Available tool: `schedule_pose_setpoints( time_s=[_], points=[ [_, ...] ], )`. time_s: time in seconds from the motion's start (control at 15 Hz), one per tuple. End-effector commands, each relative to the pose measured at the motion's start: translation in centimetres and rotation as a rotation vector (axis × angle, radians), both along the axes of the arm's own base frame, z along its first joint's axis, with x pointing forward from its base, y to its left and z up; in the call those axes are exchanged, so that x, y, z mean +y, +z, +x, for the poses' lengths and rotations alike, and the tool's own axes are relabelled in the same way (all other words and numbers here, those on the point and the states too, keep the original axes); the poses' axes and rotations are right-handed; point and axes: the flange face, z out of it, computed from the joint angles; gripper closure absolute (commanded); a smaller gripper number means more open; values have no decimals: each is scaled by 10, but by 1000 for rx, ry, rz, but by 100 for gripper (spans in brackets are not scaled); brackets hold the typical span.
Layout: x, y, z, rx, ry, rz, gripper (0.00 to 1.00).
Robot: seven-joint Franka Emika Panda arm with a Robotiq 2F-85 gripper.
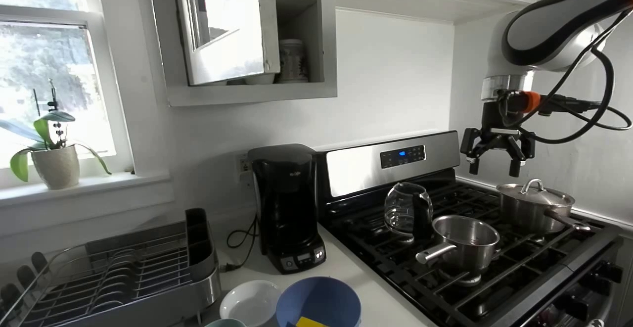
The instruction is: Move the pot on the left to the top right side of the stove
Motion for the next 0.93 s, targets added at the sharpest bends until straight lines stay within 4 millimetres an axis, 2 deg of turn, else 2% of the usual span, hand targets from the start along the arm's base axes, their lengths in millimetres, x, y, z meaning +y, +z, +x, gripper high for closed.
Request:
schedule_pose_setpoints(
  time_s=[0.0, 0.27, 0.4, 0.47, 0.87],
  points=[
    [27, -8, -5, -8, -108, 55, 0],
    [66, -38, -12, -39, -302, 44, 0],
    [77, -56, -14, -50, -399, 44, 0],
    [86, -55, -1, -35, -444, 52, 0],
    [96, -97, 13, -31, -566, 61, 0]
  ],
)
